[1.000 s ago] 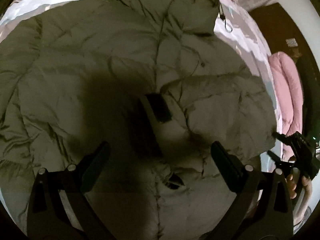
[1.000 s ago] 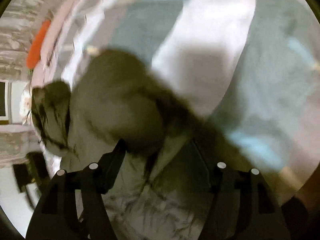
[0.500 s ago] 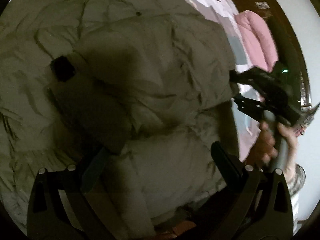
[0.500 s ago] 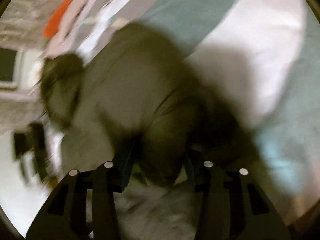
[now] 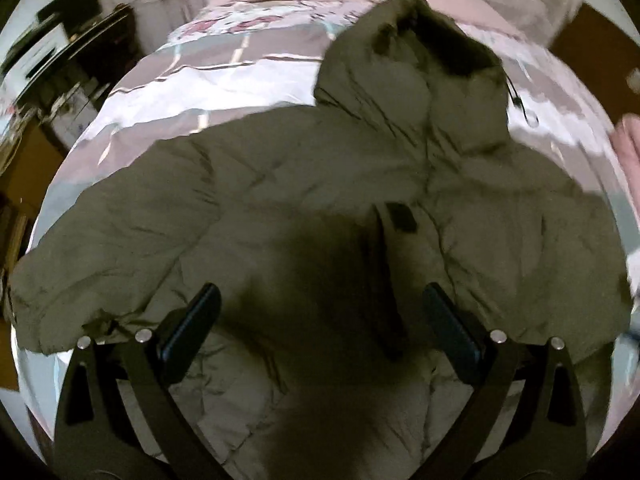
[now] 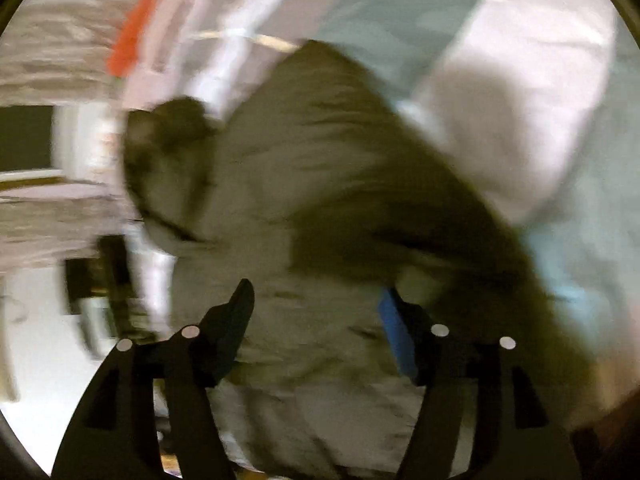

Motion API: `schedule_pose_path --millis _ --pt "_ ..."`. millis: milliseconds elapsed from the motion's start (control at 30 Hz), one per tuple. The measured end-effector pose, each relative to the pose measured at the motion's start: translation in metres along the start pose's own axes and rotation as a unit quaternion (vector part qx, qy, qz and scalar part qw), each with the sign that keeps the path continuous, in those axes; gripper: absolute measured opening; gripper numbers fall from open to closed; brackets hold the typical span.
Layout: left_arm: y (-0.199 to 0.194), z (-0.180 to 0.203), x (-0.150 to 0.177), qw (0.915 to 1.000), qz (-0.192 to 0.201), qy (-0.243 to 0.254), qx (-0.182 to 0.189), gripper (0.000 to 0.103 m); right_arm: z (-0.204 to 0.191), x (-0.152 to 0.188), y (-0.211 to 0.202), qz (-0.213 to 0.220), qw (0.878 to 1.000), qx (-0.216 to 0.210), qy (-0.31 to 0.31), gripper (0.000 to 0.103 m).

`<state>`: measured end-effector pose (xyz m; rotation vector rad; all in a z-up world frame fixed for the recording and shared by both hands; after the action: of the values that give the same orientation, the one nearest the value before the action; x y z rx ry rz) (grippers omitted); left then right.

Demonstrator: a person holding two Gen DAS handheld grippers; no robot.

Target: Fold large clothes

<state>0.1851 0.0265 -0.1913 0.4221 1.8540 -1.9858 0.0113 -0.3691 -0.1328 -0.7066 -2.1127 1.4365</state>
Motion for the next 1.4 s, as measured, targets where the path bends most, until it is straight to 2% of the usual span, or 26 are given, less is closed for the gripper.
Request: schedule_pose_path --millis 67,133,200,233,300,333,367,433,500,567,667,733,767,800,833,867,900,933,967,1033,1067,1100,1133,1200,1300,1400 --pt "-0.003 -0.004 -0.001 0.9997 -0.007 -0.013 0.021 0.101 0.003 -0.002 -0.006 0.008 1.0 0.024 -0.005 0.066" --pt "-0.004 0.002 0.005 0.999 -0.013 -0.015 0.039 0.101 0.008 -0.004 -0.027 0.078 0.996 0.032 0.013 0.066" --pt "0.001 0.018 0.01 0.9978 -0.02 -0.001 0.064 0.101 -0.001 -0.008 -0.048 0.156 0.988 0.008 -0.01 0.066" --pt "0.002 0.026 0.013 0.9959 -0.028 0.01 0.086 0.101 -0.005 -0.009 -0.05 0.166 0.986 -0.018 -0.019 0.066" --pt "0.006 0.043 0.021 0.9914 -0.044 0.028 0.12 0.101 -0.017 -0.013 -0.038 0.145 0.985 -0.08 -0.043 0.066" --pt "0.01 0.051 0.025 0.9883 -0.056 0.04 0.136 0.101 -0.027 -0.014 -0.022 0.112 0.987 -0.102 -0.059 0.066" --pt "0.013 0.057 0.028 0.9866 -0.065 0.049 0.141 0.101 -0.035 -0.013 -0.006 0.086 0.988 -0.102 -0.072 0.066" --pt "0.024 0.067 0.034 0.9852 -0.082 0.074 0.131 0.101 -0.044 -0.009 0.02 0.054 0.992 -0.068 -0.089 0.066" --pt "0.041 0.069 0.041 0.9861 -0.097 0.106 0.084 0.101 -0.04 -0.008 0.042 0.03 0.997 -0.004 -0.073 0.066" --pt "0.057 0.064 0.045 0.9853 -0.114 0.119 0.043 0.101 -0.024 -0.011 0.058 0.009 0.999 0.037 -0.036 0.066" --pt "0.064 0.053 0.047 0.9822 -0.14 0.122 0.03 0.101 -0.016 -0.013 0.061 0.0 0.999 0.042 -0.022 0.066" --pt "0.053 0.043 0.038 0.9845 -0.127 0.121 0.009 0.101 -0.02 -0.013 0.046 0.019 0.999 0.016 -0.025 0.066" --pt "0.039 0.029 0.027 0.9901 -0.104 0.094 0.002 0.101 -0.022 -0.012 0.039 0.03 0.999 0.004 -0.03 0.068" --pt "0.024 0.01 0.017 0.9956 -0.081 0.047 0.006 0.101 -0.025 -0.012 0.034 0.038 0.999 -0.002 -0.035 0.075" --pt "0.013 -0.01 0.009 0.9978 -0.064 -0.003 0.017 0.101 -0.027 -0.012 0.028 0.047 0.998 -0.005 -0.039 0.078" --pt "-0.005 -0.048 0.0 0.9941 -0.04 -0.093 0.039 0.101 -0.027 -0.013 0.024 0.051 0.998 -0.002 -0.043 0.08" --pt "-0.016 -0.08 -0.004 0.9848 -0.021 -0.164 0.054 0.101 -0.027 -0.013 0.025 0.05 0.998 0.003 -0.046 0.08" --pt "-0.03 -0.125 -0.002 0.9623 0.004 -0.264 0.067 0.101 -0.027 -0.012 0.028 0.045 0.998 0.008 -0.045 0.08" --pt "-0.037 -0.155 0.003 0.942 0.019 -0.328 0.07 0.101 -0.024 -0.012 0.031 0.039 0.998 0.012 -0.043 0.08" --pt "-0.049 -0.221 0.028 0.8822 0.046 -0.465 0.06 0.101 -0.015 -0.007 0.034 0.019 0.999 0.015 -0.035 0.08" --pt "-0.054 -0.253 0.044 0.848 0.047 -0.526 0.04 0.101 -0.014 -0.005 0.037 0.006 0.999 0.013 -0.03 0.08" --pt "-0.056 -0.281 0.061 0.8206 0.04 -0.57 0.023 0.101 -0.017 -0.006 0.039 -0.004 1.0 0.01 -0.024 0.08" --pt "-0.056 -0.305 0.077 0.7998 0.032 -0.599 0.019 0.101 -0.016 -0.003 0.041 -0.015 1.0 0.002 -0.019 0.08" --pt "-0.05 -0.336 0.094 0.7768 0.031 -0.628 0.038 0.101 -0.012 0.006 0.039 -0.03 0.999 -0.019 -0.014 0.08" --pt "-0.036 -0.368 0.11 0.7636 0.022 -0.642 0.063 0.101 -0.024 0.024 0.033 -0.041 0.997 -0.053 -0.027 0.08" --pt "-0.026 -0.377 0.122 0.7458 0.023 -0.662 0.068 0.1 -0.036 0.042 0.027 -0.043 0.995 -0.075 -0.045 0.081"
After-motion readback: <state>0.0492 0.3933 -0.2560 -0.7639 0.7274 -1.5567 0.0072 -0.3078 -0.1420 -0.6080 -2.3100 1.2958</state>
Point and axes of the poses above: each gripper's, at about its wrist camera, not at the fingertips, and y roughly the way its jaws point, z to its right, x to its underside, the point moved 1 cm from there along y, roughly the way its jaws point, and after that the axes turned 6 degrees about x, right-handed, at the moved point
